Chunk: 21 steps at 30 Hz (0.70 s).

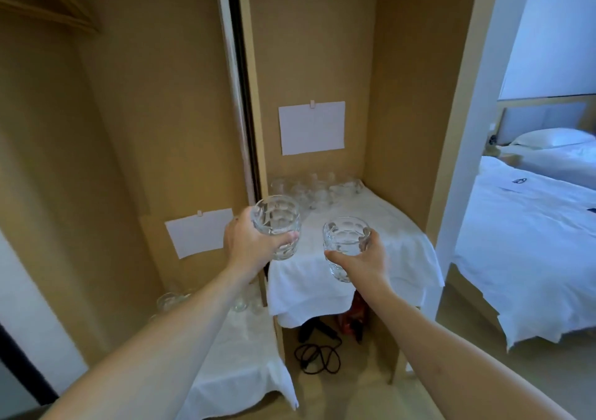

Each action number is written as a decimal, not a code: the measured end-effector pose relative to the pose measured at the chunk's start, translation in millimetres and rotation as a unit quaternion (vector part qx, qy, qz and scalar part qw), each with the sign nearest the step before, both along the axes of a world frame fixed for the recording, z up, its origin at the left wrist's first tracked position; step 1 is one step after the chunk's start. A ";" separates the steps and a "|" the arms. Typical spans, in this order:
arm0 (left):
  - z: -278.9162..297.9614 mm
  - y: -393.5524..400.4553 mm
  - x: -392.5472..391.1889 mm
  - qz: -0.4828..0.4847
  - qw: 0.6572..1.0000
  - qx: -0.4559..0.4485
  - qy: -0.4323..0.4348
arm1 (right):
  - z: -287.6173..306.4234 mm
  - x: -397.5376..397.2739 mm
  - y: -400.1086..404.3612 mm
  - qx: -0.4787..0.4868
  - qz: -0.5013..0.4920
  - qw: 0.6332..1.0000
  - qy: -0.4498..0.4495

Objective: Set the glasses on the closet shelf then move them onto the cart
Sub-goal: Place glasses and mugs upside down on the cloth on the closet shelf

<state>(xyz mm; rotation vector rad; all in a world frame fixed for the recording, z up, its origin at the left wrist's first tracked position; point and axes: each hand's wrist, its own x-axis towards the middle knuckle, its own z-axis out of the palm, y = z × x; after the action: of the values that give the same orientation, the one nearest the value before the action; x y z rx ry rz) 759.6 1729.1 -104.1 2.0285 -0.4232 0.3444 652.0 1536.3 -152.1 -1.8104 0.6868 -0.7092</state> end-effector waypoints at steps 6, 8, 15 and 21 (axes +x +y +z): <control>-3.6 -52.1 -6.6 0.001 1.000 0.003 -0.002 | 0.6 -7.9 -55.6 -0.003 0.017 1.000 -0.001; -4.3 -67.5 -8.8 0.008 1.000 0.000 0.005 | 1.0 -9.0 -72.3 -0.006 0.022 1.000 0.003; -12.0 -115.8 -12.9 0.016 0.999 -0.019 0.026 | -9.6 -5.9 -118.7 0.009 0.035 0.999 -0.008; -31.3 -148.3 13.6 0.021 0.998 0.010 0.053 | -22.5 13.7 -142.4 0.031 0.041 0.999 -0.009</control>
<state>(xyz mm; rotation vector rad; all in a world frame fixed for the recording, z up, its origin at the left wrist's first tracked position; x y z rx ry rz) 773.3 1580.9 -135.4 2.0670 -0.3202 0.2567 665.7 1394.0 -174.6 -1.7626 0.6125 -0.6411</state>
